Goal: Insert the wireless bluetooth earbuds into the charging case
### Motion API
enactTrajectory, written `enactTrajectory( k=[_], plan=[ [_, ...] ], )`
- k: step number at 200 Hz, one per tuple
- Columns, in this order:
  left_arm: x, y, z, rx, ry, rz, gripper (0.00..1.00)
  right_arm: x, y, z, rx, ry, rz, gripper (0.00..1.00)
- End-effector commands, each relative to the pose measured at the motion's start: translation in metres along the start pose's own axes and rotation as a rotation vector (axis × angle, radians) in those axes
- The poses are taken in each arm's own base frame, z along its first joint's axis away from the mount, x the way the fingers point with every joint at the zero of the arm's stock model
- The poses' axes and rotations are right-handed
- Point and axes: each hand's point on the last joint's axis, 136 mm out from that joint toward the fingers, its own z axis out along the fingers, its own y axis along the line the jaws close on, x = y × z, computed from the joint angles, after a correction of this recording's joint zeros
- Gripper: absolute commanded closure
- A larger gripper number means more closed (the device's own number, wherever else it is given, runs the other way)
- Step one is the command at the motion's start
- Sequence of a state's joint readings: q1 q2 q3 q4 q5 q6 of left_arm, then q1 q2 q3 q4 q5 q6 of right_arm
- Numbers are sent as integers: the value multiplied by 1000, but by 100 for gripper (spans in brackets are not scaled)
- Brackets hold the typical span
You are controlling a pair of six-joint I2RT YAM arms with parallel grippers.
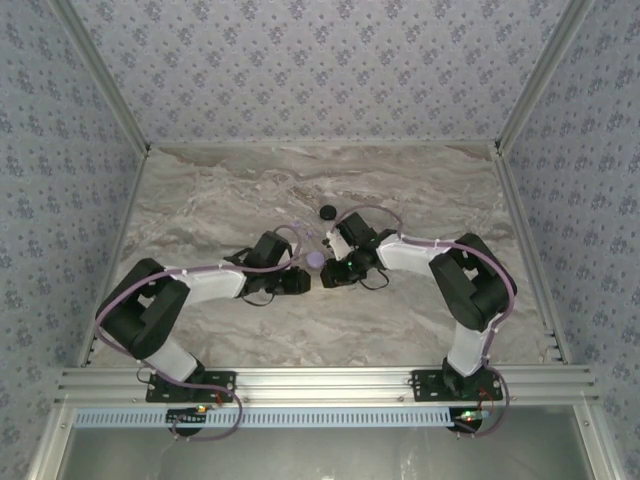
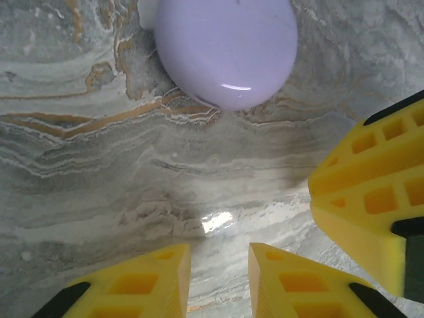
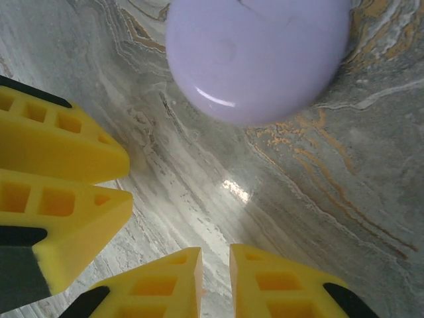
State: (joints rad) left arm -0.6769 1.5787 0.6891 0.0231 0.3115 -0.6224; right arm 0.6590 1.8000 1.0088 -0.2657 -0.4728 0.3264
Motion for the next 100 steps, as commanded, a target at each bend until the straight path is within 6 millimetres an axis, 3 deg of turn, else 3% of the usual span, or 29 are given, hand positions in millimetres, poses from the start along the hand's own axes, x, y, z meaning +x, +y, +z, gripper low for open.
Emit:
enactTrajectory(
  k=[1, 55, 100],
  plan=[
    [-11, -2, -3, -24, -37, 7, 70, -6, -2, -8, 33, -17, 16, 79],
    [-41, 4, -16, -69, -111, 5, 63, -36, -7, -32, 12, -117, 36, 76],
    [-66, 7, -27, -68, -151, 4, 53, -58, -10, -27, -30, -98, 63, 68]
  ],
)
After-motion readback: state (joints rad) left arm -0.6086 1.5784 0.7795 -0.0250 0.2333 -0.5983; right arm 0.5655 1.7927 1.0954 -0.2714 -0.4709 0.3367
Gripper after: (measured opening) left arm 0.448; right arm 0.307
